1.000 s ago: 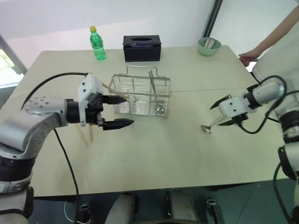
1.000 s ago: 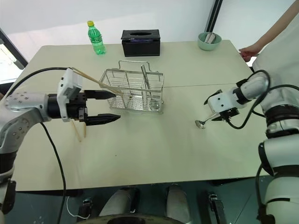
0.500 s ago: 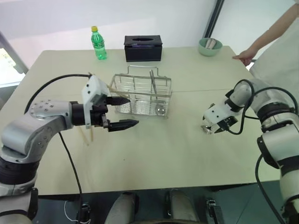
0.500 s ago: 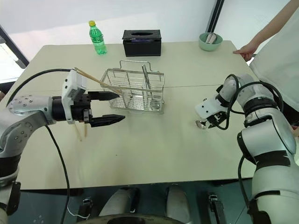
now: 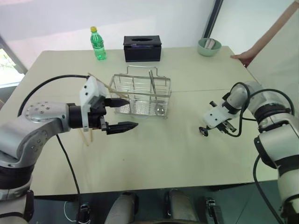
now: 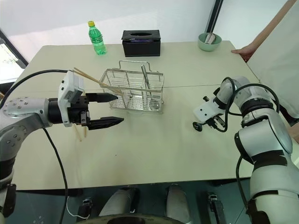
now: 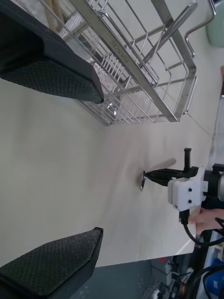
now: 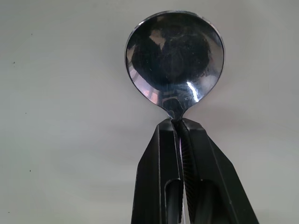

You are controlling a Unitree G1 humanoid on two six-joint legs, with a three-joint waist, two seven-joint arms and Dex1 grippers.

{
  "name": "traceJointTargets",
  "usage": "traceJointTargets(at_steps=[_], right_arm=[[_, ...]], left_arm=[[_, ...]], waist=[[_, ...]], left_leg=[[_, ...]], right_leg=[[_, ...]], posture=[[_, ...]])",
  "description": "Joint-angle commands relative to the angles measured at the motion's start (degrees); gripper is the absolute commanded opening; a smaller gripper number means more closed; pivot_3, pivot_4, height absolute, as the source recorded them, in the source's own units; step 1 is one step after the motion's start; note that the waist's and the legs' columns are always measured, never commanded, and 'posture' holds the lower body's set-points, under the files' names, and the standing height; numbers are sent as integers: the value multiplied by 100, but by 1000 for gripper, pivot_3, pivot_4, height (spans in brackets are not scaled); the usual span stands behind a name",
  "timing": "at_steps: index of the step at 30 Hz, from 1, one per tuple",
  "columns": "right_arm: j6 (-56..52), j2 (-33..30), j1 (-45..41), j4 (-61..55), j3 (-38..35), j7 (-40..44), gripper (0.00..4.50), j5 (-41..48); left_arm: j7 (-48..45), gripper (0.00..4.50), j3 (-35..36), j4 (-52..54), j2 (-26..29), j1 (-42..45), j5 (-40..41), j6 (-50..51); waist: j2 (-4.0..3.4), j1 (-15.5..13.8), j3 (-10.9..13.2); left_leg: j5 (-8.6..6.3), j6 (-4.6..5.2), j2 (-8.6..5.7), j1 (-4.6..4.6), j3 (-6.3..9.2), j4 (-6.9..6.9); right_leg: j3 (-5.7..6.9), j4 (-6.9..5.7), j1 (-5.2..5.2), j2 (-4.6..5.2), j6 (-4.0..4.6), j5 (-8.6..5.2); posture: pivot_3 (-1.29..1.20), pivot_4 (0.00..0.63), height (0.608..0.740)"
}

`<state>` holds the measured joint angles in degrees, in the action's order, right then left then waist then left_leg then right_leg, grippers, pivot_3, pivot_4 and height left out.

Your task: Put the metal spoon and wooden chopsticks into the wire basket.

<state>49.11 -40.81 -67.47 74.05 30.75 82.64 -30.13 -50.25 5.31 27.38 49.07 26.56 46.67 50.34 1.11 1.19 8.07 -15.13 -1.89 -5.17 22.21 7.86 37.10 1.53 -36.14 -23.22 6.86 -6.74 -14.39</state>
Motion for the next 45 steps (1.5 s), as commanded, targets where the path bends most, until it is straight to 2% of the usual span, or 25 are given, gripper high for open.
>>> traceJointTargets(at_steps=[1, 7, 9, 12, 14, 18, 20, 23, 26, 30, 37, 45], right_arm=[[42, -10, 49, 0, -123, 80, 41, 122], [97, -20, 38, -95, -284, -388, 41, 197], [202, -10, 53, -251, -617, -135, 41, 678], [-18, -6, 320, -883, -1248, 678, 41, 1845], [-603, -146, 729, -1870, -1500, 939, 41, 2724], [-2940, -741, 2010, -4874, -2223, 826, 41, 4198], [-4249, -982, 2480, -6132, -2666, 393, 41, 4800], [-5602, -1045, 2688, -7129, -3236, -432, 41, 5390], [-6898, -775, 2324, -7539, -3707, -1483, 41, 5989], [-8047, -216, 1655, -7777, -4057, -2678, 41, 6593], [-8781, 1011, 1067, -7770, -4053, -4244, 41, 6815], [-8820, 1521, 1977, -8034, -3549, -4662, 41, 6439]], left_arm=[[29, 4500, 84, 102, 6, 151, 18, -69], [4, 4500, 46, -16, -14, 237, -47, -139], [-31, 4500, 48, -116, -12, 321, -80, -174], [-44, 4500, 113, -160, 4, 396, -44, -178], [-50, 4500, 142, -154, 12, 411, -30, -181], [-65, 4500, 187, -87, 50, 354, -60, -235], [-70, 4500, 211, -135, 57, 365, -78, -267], [-72, 4500, 202, -282, 46, 418, -168, -351], [-107, 4500, 141, -433, 15, 491, -267, -459], [-136, 4500, 56, -558, -55, 597, -374, -575], [-127, 4500, -5, -704, -195, 753, -512, -639], [-2, 4500, 165, -609, -164, 739, -510, -555]], waist=[[0, -1, 0], [7, 12, -4], [6, 21, -3], [3, 27, -1], [8, 21, -4], [2, -89, -1], [0, -112, 0], [-2, -127, 1], [3, -125, -3], [3, -133, -3], [7, -156, -6], [15, -161, -10]], left_leg=[[0, 0, 0, 0, 0, 0], [0, -1, 0, -1, 0, 0], [0, -1, 0, -2, -1, 1], [2, -3, 2, -3, -2, 0], [2, -3, 2, -3, -2, 0], [1, -2, 0, 9, 7, 5], [-9, 15, -1, 19, 11, 7], [-21, 37, -4, 17, 7, 8], [-22, 38, 8, 7, 4, 5], [-22, 38, 9, 8, 2, 5], [-22, 39, 0, 21, 1, 3], [-23, 44, -4, 19, 3, 4]], right_leg=[[0, 0, 0, 0, 0, 0], [-1, 0, 1, 0, 0, 0], [-2, -1, 2, -1, 1, 1], [-4, -2, 1, -2, 1, 2], [-5, -2, 1, -1, 1, 2], [-3, 0, 2, 3, 1, 2], [-4, 0, -3, 5, 1, 2], [-9, 8, -7, 13, 2, 2], [-9, 9, -2, 16, 21, -6], [-9, 8, -6, 15, 26, -5], [-4, 10, -15, 15, 9, 7], [2, 8, -16, 9, 8, 8]], posture=[[0, 150, 661], [0, 150, 661], [0, 150, 661], [0, 150, 661], [0, 150, 661], [0, 150, 661], [0, 150, 661], [0, 150, 661], [0, 150, 661], [0, 150, 661], [0, 150, 661], [0, 150, 661]])
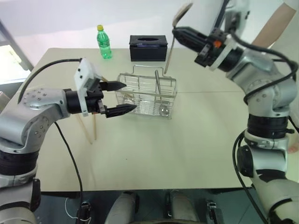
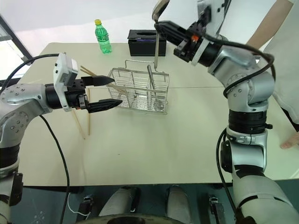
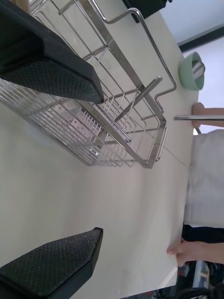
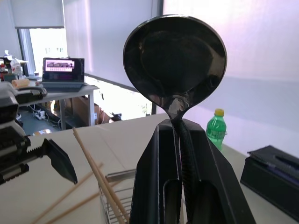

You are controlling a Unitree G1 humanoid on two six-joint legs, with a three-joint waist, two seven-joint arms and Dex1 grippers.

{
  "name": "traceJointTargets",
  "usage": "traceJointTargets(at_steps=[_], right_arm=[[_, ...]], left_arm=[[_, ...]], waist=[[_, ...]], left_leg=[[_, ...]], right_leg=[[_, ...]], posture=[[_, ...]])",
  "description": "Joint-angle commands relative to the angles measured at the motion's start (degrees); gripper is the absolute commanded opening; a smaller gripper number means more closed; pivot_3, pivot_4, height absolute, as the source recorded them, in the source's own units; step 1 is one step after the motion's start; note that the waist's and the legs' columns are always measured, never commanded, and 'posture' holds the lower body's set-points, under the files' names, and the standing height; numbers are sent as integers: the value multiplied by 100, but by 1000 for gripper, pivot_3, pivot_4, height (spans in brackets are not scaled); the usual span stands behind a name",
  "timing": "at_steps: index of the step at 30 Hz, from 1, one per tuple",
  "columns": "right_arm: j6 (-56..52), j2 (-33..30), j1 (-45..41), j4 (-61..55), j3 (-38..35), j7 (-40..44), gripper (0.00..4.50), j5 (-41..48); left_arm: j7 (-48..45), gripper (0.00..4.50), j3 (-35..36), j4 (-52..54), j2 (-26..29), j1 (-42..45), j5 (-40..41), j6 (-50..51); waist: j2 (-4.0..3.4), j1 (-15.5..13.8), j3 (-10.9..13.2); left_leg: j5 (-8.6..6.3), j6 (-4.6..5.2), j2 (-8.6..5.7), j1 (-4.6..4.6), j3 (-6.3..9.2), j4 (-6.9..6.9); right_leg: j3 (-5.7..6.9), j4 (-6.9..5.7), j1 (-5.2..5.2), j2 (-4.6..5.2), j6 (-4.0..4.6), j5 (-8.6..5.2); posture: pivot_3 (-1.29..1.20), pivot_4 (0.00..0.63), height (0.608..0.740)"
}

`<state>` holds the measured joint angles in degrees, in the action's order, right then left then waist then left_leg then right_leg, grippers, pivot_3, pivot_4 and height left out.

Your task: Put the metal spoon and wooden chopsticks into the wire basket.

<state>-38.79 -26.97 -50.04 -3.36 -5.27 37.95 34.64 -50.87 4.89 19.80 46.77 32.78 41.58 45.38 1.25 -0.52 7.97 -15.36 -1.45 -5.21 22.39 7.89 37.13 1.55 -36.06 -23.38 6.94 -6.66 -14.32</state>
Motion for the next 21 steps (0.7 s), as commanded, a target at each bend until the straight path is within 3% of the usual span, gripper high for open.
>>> traceJointTargets(at_steps=[1, 3, 6, 9, 10, 11, 16, 21], right_arm=[[-13, 181, 383, -344, 113, -228, 41, -86], [-47, 260, 632, -453, 166, -278, 41, -80], [-159, 369, 791, -496, 149, -443, 974, -47], [-66, 401, 827, -556, 162, -624, 2362, -216], [-41, 400, 813, -553, 155, -660, 3052, -247], [-42, 374, 780, -548, 106, -675, 3340, -239], [-257, 58, 562, -565, -264, -523, 3340, 43], [-559, -821, 313, -787, -587, 389, 3340, 626]], left_arm=[[86, 4500, 227, 162, 71, 110, 1, -50], [139, 4500, 261, 198, 74, 93, 16, -20], [204, 4500, 291, 253, 81, 69, 37, 8], [247, 4500, 333, 265, 95, 42, 48, 28], [259, 4500, 342, 260, 97, 37, 47, 26], [291, 4500, 357, 260, 90, 41, 56, 34], [507, 4500, 523, 144, 30, 133, 150, 110], [1055, 4500, 1074, -94, -88, 341, 435, 352]], waist=[[-3, 19, 2], [-5, 37, 3], [-6, 96, 4], [-5, 125, 3], [-5, 127, 3], [-5, 130, 3], [-6, 122, 4], [-4, 110, 4]], left_leg=[[0, 0, 1, -2, 0, 1], [1, -1, 1, -1, 0, 0], [1, -2, 3, -1, 0, -1], [1, -2, 3, -1, 1, -1], [1, -2, 3, -2, 1, -1], [1, -2, 4, -2, 2, -1], [1, -1, 4, -2, 2, -1], [0, 0, 2, -1, 4, 0]], right_leg=[[0, -4, 0, -1, 0, 0], [-1, -8, -4, -2, 0, 0], [-1, -8, -5, -3, 0, 0], [-1, -7, -4, -4, 0, 0], [-1, -7, -4, -5, 0, 0], [-1, -8, -5, -6, 0, 0], [-1, -7, -4, -7, 0, 0], [2, -1, 1, -7, -1, 0]], posture=[[0, 150, 661], [0, 150, 661], [0, 150, 661], [0, 150, 661], [0, 150, 661], [0, 150, 661], [0, 150, 661], [0, 150, 661]])
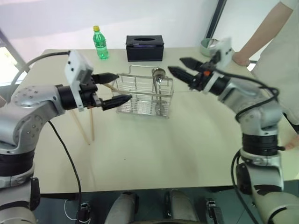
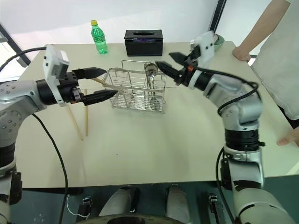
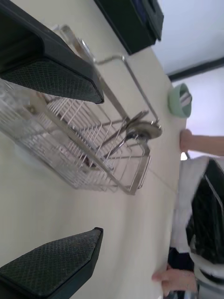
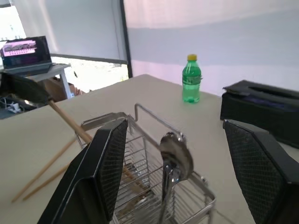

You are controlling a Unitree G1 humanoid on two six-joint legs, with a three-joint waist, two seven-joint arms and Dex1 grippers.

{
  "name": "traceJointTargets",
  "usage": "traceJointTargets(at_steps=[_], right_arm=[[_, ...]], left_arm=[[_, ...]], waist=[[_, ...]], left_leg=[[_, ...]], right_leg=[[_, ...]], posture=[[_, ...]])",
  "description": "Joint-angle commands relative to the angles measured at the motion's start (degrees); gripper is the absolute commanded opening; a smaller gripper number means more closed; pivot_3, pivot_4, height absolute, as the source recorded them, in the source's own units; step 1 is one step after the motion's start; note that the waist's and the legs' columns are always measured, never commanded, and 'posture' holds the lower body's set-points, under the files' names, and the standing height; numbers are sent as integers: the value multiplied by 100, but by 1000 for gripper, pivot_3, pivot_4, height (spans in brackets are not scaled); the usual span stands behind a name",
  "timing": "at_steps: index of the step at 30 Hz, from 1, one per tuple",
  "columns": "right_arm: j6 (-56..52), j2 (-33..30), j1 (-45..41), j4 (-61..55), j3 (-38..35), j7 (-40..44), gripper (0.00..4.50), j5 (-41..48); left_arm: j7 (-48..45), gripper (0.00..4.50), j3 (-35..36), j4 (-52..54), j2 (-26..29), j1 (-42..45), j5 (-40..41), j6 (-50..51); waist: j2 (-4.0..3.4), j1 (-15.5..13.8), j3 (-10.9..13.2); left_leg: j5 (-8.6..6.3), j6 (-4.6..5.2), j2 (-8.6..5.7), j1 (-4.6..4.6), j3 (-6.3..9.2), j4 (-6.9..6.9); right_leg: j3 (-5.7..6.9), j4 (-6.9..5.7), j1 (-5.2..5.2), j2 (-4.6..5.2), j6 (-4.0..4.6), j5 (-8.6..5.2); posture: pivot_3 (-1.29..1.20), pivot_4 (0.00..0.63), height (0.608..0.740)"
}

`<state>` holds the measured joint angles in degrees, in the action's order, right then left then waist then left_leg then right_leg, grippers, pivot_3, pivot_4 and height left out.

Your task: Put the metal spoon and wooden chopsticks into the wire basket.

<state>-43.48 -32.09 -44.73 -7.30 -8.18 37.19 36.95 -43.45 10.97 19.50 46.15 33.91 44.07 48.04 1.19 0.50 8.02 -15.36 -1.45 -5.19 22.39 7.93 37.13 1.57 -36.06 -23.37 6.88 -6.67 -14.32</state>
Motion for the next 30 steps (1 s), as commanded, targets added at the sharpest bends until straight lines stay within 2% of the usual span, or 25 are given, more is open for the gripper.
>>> traceJointTargets(at_steps=[1, 3, 5, 11, 14, 21, 30], right_arm=[[-131, -435, -223, -464, -306, 621, 3340, 498], [-201, -834, -107, -820, -328, 1218, 3340, 803], [-420, -1280, 85, -1271, -435, 1799, 3340, 1275], [-536, -1480, 662, -1906, -397, 1838, 3340, 1649], [-469, -1436, 901, -2005, -316, 1719, 3340, 1561], [-421, -1246, 1258, -2294, -175, 1422, 3340, 1638], [-415, -1146, 1612, -2573, -213, 1085, 3340, 1865]], left_arm=[[448, 4500, 574, -134, -63, 284, 238, 139], [1019, 4500, 912, -461, -206, 552, 306, 297], [2142, 4500, 1350, -1086, -435, 1053, 136, 546], [5111, 4500, 1894, -2609, -610, 1748, -1427, 897], [5388, 4500, 1815, -3069, -631, 1852, -1705, 982], [6377, 4500, 1961, -4153, -1318, 2238, -2230, 1451], [6256, 4500, 1791, -5174, -1619, 2325, -2532, 1382]], waist=[[3, 15, -2], [4, 23, -2], [9, -1, 2], [26, 27, -9], [36, -5, -11], [63, -169, -25], [67, -111, -26]], left_leg=[[-1, 1, 1, 0, 0, -1], [-2, 3, 3, -2, 0, -4], [-2, 3, 4, -1, 0, -3], [-2, 3, 7, -19, -4, -3], [-2, 2, 6, -17, -3, -2], [-1, -2, -7, 0, 3, 6], [0, -6, -3, 2, 0, 2]], right_leg=[[1, 2, 0, 0, 0, 0], [2, 2, 1, -1, -1, 0], [2, 2, 1, -1, -1, 0], [2, 2, 15, 0, -5, 0], [2, 0, 10, -1, -5, 0], [5, 0, -2, 9, -7, 2], [5, -4, -7, 12, -7, 2]], posture=[[0, 150, 661], [0, 150, 661], [0, 150, 661], [0, 150, 661], [0, 150, 661], [0, 150, 661], [0, 150, 661]])
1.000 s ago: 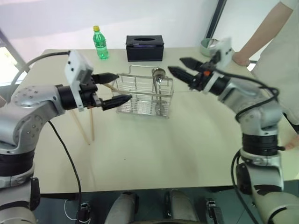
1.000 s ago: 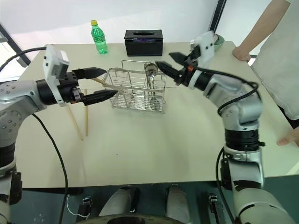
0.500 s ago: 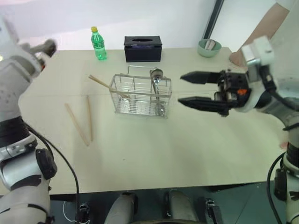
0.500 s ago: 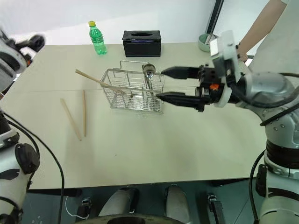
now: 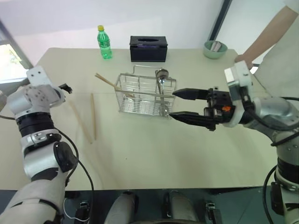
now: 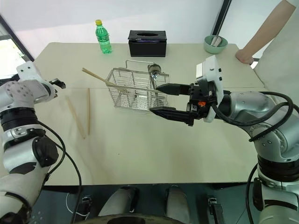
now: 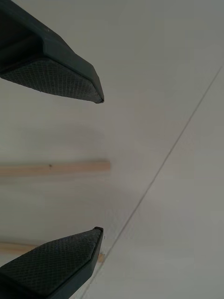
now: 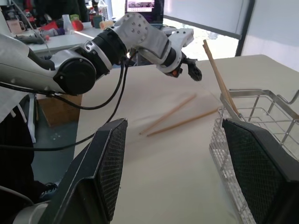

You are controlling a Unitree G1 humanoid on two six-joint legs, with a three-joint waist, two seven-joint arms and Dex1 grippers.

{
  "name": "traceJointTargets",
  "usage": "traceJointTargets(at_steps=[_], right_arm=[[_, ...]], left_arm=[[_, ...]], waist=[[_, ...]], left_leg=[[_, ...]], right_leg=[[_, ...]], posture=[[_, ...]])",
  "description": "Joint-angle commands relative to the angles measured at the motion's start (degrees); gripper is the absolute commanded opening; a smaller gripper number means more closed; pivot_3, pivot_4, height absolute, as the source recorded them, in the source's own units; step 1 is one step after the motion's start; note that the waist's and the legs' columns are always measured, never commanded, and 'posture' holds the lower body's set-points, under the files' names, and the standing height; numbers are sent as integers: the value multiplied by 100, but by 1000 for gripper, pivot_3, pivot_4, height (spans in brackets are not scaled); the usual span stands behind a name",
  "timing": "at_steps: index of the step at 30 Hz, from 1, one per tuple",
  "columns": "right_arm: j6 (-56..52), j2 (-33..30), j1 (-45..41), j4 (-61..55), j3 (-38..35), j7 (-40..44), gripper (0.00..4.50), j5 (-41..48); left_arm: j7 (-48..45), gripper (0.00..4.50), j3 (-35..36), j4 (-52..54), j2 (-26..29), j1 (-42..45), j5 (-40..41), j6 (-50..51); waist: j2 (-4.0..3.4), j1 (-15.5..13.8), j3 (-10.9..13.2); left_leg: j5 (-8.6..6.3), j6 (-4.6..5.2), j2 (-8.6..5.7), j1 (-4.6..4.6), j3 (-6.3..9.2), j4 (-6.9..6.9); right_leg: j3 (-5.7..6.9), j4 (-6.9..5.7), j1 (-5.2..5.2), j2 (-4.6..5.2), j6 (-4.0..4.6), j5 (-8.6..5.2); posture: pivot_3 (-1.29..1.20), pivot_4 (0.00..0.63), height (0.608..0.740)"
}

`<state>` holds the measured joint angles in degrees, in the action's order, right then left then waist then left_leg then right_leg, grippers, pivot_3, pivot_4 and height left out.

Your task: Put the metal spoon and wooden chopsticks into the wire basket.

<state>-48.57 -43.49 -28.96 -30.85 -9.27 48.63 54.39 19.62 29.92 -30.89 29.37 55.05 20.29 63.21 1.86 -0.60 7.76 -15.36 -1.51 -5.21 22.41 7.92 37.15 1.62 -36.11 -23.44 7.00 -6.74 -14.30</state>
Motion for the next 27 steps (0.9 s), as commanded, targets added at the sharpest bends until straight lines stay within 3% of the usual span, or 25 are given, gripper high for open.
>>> traceJointTargets(at_steps=[1, 12, 15, 21, 27], right_arm=[[104, -9, 86, -229, -106, -76, 3340, 118], [211, -209, 424, -305, -217, 0, 3340, 163], [224, -205, 471, -340, -221, -33, 3392, 168], [241, -221, 582, -405, -278, -111, 3392, 229], [256, -230, 597, -367, -292, -139, 3392, 208]], left_arm=[[-45, 4500, -120, -262, 29, 214, -201, -182], [-21, 4500, -21, -1750, -193, 425, -342, -613], [-28, 3216, -6, -2042, -180, 502, -367, -771], [0, 73, 25, -2203, -171, 571, -361, -886], [54, 24, 0, -2146, -100, 598, -413, -897]], waist=[[0, -9, 0], [4, -26, -2], [2, -30, -4], [1, -66, -7], [2, -126, -7]], left_leg=[[0, 0, 0, 0, 0, -1], [0, 0, -2, 0, 1, 1], [0, 0, -3, -1, 0, 1], [0, 0, -7, -2, 0, 2], [0, 0, -7, -2, -1, 3]], right_leg=[[0, 0, 0, 0, 0, 0], [3, 0, 3, 3, -1, 0], [3, 0, 5, 4, -1, 0], [5, -1, 7, 11, -1, 0], [5, 0, 6, 10, -2, 0]], posture=[[0, 150, 661], [0, 150, 661], [0, 150, 661], [0, 150, 661], [0, 150, 661]])
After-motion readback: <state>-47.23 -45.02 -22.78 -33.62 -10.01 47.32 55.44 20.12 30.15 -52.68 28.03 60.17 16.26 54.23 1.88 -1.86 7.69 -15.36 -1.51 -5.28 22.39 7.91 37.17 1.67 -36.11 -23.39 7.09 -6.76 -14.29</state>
